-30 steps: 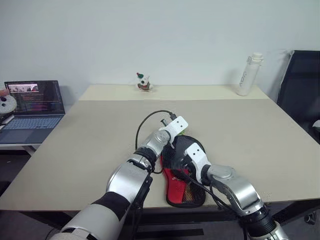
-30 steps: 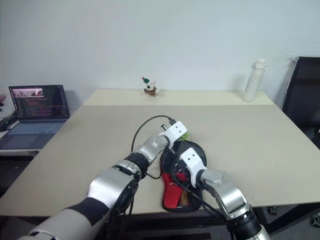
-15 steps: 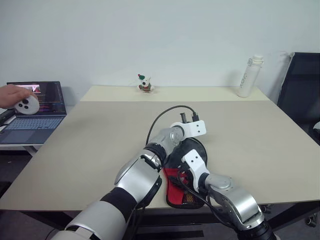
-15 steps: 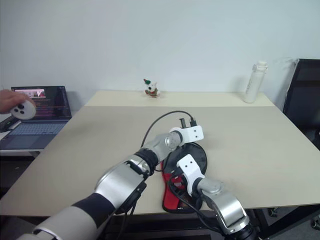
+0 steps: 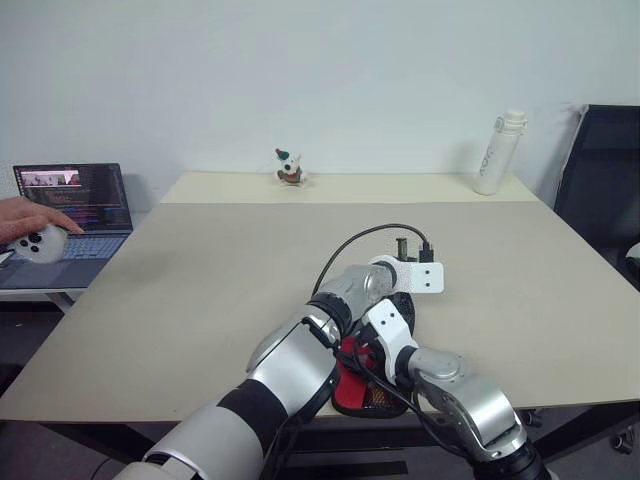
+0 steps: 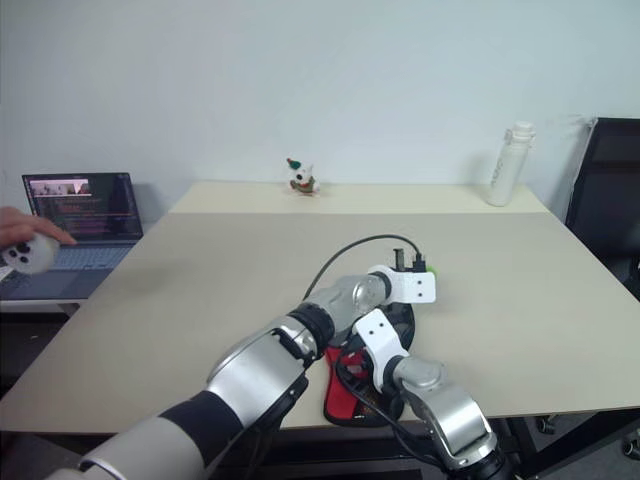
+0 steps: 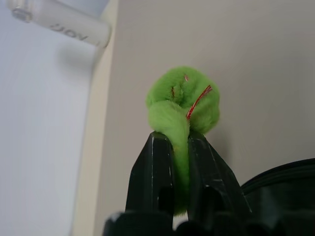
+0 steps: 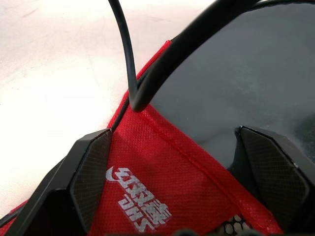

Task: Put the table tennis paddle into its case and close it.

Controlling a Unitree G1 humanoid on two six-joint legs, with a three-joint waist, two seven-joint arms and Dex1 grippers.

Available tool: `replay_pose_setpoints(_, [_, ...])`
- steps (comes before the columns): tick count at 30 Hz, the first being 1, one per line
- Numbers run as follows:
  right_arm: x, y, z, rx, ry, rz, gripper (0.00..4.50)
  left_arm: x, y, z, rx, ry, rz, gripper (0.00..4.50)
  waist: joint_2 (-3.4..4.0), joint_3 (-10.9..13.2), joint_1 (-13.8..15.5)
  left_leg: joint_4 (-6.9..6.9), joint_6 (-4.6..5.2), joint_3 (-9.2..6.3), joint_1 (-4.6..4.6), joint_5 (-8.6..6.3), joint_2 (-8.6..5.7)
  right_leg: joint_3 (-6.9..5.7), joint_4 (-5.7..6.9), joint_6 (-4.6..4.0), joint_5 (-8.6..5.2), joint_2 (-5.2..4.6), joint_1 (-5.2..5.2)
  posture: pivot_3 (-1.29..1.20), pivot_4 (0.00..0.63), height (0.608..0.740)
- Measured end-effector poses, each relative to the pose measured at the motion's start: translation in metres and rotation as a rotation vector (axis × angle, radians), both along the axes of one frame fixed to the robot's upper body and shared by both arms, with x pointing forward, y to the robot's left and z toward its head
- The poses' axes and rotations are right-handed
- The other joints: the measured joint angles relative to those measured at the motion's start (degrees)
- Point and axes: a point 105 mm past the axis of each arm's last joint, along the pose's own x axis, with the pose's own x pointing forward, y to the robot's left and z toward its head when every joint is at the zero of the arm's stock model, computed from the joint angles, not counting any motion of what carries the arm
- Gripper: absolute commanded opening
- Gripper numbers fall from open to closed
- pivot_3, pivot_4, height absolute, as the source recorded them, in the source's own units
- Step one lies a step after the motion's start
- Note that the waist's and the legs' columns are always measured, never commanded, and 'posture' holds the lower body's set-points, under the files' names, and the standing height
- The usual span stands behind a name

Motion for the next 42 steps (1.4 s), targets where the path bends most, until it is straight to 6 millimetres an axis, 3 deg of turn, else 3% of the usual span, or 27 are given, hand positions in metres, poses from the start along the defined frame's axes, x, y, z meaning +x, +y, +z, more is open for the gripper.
replay_pose_setpoints(6, [0.004, 0.006, 0.000, 0.004, 0.014, 0.025, 4.50, 0.001, 0.006, 0.000, -0.043, 0.080, 0.009, 3.17, 0.03, -0.1, -0.4, 0.00, 0.00, 0.05, 0.07, 0.00, 0.05, 0.04, 0.04, 0.01, 0.01, 0.04, 0.00, 0.00, 0.150, 0.740])
replay_pose_setpoints(16, [0.018, 0.007, 0.007, 0.024, 0.036, 0.046, 4.50, 0.024, 0.037, 0.038, -0.399, 0.191, 0.158, 3.17, 0.04, -0.2, -1.0, 0.02, 0.00, 0.07, 0.17, 0.00, 0.07, 0.04, 0.17, 0.08, 0.05, 0.05, 0.04, 0.00, 0.150, 0.740])
replay_pose_setpoints(21, [0.001, -0.013, 0.020, 0.047, 0.083, 0.060, 4.50, 0.033, 0.064, 0.066, -0.627, 0.281, 0.163, 3.17, 0.05, -0.2, -0.6, -0.03, -0.07, 0.04, -0.15, -0.04, 0.02, 0.04, -0.02, 0.07, 0.04, 0.03, -0.15, 0.00, 0.150, 0.740])
replay_pose_setpoints(24, [-0.007, -0.026, 0.033, 0.073, 0.095, 0.061, 4.50, 0.035, 0.084, 0.072, -0.707, 0.366, 0.145, 3.17, 0.06, -0.1, -0.6, -0.07, -0.13, 0.04, -0.22, -0.08, 0.03, 0.04, -0.05, 0.07, 0.03, 0.04, -0.24, 0.00, 0.150, 0.740])
replay_pose_setpoints(29, [-0.022, -0.058, 0.081, 0.096, -0.031, 0.100, 4.50, 0.021, 0.119, 0.037, -0.761, 0.687, 0.057, 3.17, 0.13, 0.0, -0.7, -0.16, -0.13, 0.03, -0.19, -0.09, 0.07, 0.01, -0.07, 0.04, 0.00, 0.07, -0.25, 0.00, 0.150, 0.740])
replay_pose_setpoints(34, [-0.019, -0.098, 0.093, -0.014, -0.063, 0.072, 4.50, -0.007, 0.143, 0.009, -0.664, 0.883, -0.079, 3.17, 0.14, 0.1, -0.5, -0.15, -0.13, 0.07, -0.19, -0.09, 0.06, 0.05, -0.06, -0.01, -0.02, 0.06, -0.24, 0.00, 0.150, 0.740])
replay_pose_setpoints(38, [0.005, -0.138, 0.097, -0.157, -0.135, -0.019, 4.50, -0.029, 0.148, -0.019, -0.539, 0.993, -0.140, 3.17, 0.14, 0.1, -0.3, -0.13, -0.12, 0.15, -0.18, -0.09, 0.06, 0.11, -0.08, -0.01, -0.02, 0.05, -0.24, 0.00, 0.150, 0.740])
replay_pose_setpoints(42, [0.036, -0.155, 0.094, -0.259, -0.210, -0.042, 4.50, -0.047, 0.144, -0.048, -0.364, 1.015, -0.179, 3.17, 0.13, 0.1, -0.4, -0.10, -0.11, 0.21, -0.13, -0.09, 0.09, 0.16, -0.03, -0.01, -0.02, 0.08, -0.25, 0.00, 0.150, 0.740])
